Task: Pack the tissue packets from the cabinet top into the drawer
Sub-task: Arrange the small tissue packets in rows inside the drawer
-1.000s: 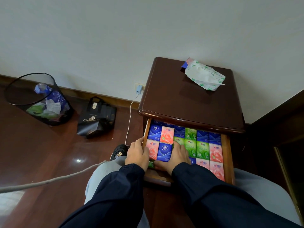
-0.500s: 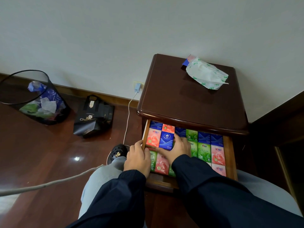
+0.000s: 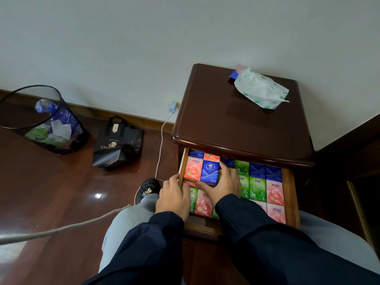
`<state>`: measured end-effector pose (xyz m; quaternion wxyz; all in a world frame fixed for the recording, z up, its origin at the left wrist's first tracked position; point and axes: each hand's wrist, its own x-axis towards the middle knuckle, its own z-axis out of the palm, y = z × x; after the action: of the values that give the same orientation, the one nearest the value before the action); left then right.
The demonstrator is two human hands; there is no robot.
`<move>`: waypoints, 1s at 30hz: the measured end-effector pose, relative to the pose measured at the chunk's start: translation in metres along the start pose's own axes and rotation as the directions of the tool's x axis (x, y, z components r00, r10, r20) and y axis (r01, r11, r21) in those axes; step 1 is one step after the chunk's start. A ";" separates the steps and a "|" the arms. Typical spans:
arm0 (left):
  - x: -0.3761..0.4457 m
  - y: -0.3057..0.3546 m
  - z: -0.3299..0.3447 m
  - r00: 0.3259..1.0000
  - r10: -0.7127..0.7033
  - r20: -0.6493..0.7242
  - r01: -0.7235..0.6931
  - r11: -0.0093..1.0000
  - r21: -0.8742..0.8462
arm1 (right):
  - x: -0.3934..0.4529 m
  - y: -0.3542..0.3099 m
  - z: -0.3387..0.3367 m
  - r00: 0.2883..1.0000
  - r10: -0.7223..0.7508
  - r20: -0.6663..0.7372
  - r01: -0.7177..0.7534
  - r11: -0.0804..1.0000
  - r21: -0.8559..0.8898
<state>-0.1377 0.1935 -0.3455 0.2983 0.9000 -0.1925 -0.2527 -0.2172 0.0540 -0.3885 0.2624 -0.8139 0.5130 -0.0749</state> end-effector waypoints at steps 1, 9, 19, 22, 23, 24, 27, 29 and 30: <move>0.000 0.000 0.000 1.000 0.001 0.002 -0.001 1.000 -0.001 | 0.002 -0.001 0.000 1.000 -0.001 -0.002 0.001 1.000 0.000; 0.001 0.001 0.000 1.000 -0.005 0.003 0.005 1.000 0.008 | 0.005 -0.007 -0.003 0.997 0.075 -0.022 -0.076 0.994 -0.081; 0.000 0.000 0.001 1.000 0.016 -0.016 -0.016 1.000 0.012 | 0.009 -0.009 0.000 0.982 0.123 -0.143 -0.116 0.992 0.058; -0.001 0.000 0.001 1.000 0.024 -0.019 -0.023 1.000 0.010 | 0.022 -0.012 0.004 0.974 0.152 -0.167 -0.137 0.985 0.101; -0.001 0.000 0.001 1.000 0.025 -0.018 -0.025 1.000 0.009 | 0.026 -0.013 0.005 0.971 0.167 -0.173 -0.150 0.982 0.112; -0.001 0.000 0.001 1.000 0.024 -0.016 -0.024 1.000 0.009 | 0.031 -0.014 0.006 0.967 0.186 -0.174 -0.166 0.979 0.120; 0.000 0.000 0.002 1.000 0.016 -0.014 -0.016 1.000 0.021 | 0.040 -0.016 0.008 0.960 0.228 -0.160 -0.213 0.971 0.110; 0.000 -0.001 0.002 1.000 0.017 -0.014 -0.017 1.000 0.025 | 0.042 -0.017 0.010 0.958 0.239 -0.157 -0.227 0.970 0.091; 0.000 0.000 0.002 1.000 0.019 -0.013 -0.019 0.999 0.026 | 0.042 -0.016 0.010 0.958 0.244 -0.151 -0.234 0.969 0.083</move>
<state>-0.1389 0.1932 -0.3471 0.2904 0.9036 -0.2022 -0.2414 -0.1810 0.0267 -0.3949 0.2535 -0.7283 0.6244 -0.1239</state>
